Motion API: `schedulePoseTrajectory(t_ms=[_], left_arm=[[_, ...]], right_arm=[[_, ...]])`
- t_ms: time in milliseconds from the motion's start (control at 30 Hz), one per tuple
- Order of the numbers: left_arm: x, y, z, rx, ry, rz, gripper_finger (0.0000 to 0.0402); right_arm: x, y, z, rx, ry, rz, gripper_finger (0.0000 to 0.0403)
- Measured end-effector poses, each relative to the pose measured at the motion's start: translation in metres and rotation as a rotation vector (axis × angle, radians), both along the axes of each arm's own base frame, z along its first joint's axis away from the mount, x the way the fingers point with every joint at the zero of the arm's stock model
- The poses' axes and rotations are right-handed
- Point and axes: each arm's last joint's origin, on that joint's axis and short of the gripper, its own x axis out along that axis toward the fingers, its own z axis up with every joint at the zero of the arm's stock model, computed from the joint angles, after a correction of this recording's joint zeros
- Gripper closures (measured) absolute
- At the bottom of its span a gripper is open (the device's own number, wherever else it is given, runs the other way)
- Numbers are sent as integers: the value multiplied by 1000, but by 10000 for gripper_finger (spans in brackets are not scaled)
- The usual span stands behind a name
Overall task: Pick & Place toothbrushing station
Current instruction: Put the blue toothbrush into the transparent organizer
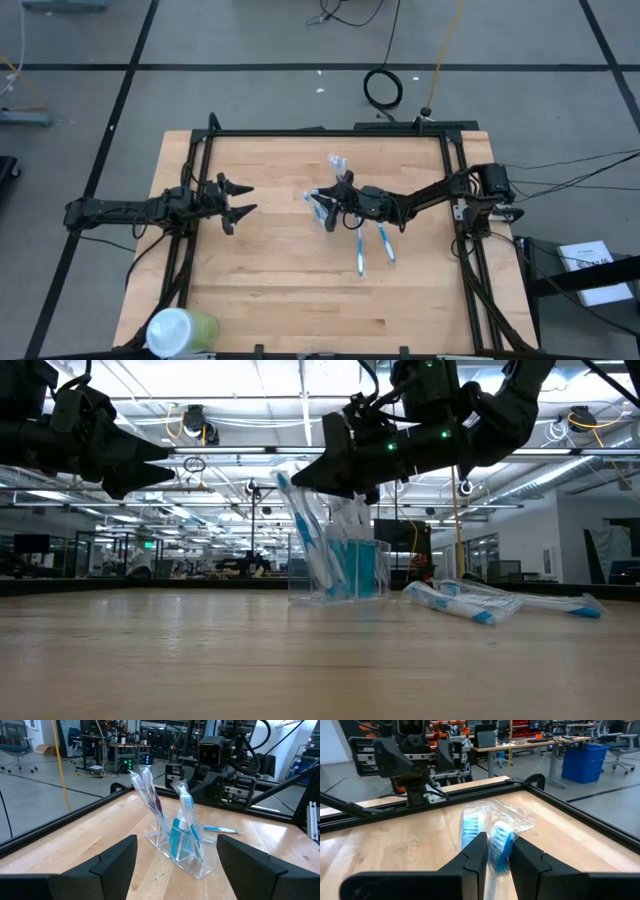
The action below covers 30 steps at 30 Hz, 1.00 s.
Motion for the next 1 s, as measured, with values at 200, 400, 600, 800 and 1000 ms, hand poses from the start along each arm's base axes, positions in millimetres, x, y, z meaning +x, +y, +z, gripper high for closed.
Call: schedulePoseTrajectory(t_ms=[200,400,600,800,1000], left_arm=[[0,0,0,0,0,0,119],[0,0,0,0,0,0,119],[0,0,0,0,0,0,119],[0,0,0,0,0,0,119],[0,0,0,0,0,0,119]], right_arm=[[0,-3,-1,0,7,-6,344],[0,-3,-1,0,4,-5,344],[0,-3,-1,4,3,-5,327],[0,-3,-1,-25,14,-2,272],[-1,-2,2,-26,10,2,229]])
